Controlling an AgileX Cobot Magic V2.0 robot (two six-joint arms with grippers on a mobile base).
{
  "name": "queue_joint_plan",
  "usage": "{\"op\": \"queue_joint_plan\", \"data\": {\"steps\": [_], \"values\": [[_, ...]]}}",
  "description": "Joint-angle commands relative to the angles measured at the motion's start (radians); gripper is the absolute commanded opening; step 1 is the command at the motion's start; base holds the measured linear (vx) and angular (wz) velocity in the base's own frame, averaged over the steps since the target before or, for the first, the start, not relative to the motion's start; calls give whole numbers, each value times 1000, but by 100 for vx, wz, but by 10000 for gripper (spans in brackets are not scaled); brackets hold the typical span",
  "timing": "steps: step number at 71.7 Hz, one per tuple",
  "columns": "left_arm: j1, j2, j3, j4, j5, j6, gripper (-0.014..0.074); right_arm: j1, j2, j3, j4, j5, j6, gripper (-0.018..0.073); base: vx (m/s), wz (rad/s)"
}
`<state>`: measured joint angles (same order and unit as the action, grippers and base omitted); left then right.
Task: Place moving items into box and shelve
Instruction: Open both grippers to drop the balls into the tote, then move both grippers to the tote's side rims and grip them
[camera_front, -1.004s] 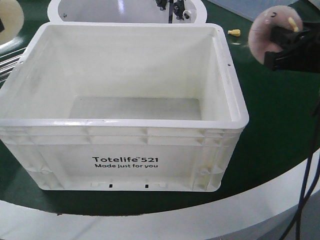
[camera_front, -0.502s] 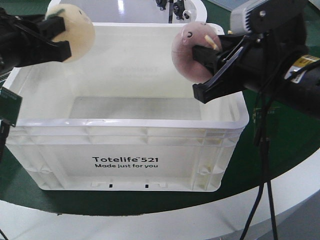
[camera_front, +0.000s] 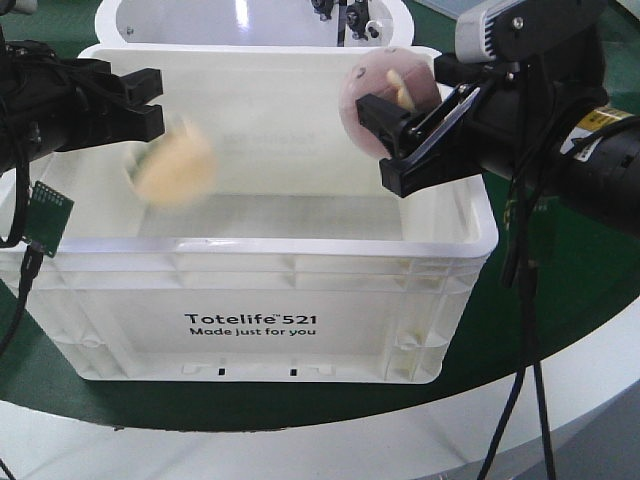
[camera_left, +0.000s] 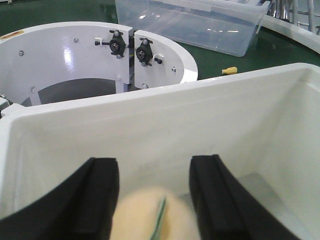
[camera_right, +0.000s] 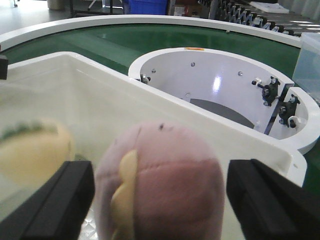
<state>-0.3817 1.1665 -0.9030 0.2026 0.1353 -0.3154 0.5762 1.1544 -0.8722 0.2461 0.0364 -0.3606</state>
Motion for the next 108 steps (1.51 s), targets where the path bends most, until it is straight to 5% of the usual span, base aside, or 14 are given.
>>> {"op": "queue_joint_plan", "data": {"steps": [1, 13, 31, 41, 53, 64, 65, 108], "values": [[-6, -17, -32, -6, -69, -5, 574, 0, -22, -28, 3, -104, -6, 713, 0, 0], [6, -26, -33, -4, -53, -5, 591, -11, -22, -28, 2, -111, -10, 709, 0, 0], [151, -114, -33, 58, 124, -6, 591, -178, -76, -28, 3, -54, -5, 610, 0, 0], [201, -164, -36, 65, 209, -10, 591, -204, -92, -36, 16, 22, 11, 576, 0, 0], [218, -144, -128, 81, 386, -4, 591, -204, -35, -187, 39, 285, 131, 549, 0, 0], [218, -67, -271, 97, 513, -2, 591, -204, 63, -390, -54, 465, 342, 510, 0, 0], [218, 82, -439, 96, 622, -2, 591, -204, 361, -597, -105, 772, 495, 488, 0, 0], [218, 82, -439, 97, 649, 25, 591, -204, 444, -598, -137, 803, 526, 488, 0, 0]]}}
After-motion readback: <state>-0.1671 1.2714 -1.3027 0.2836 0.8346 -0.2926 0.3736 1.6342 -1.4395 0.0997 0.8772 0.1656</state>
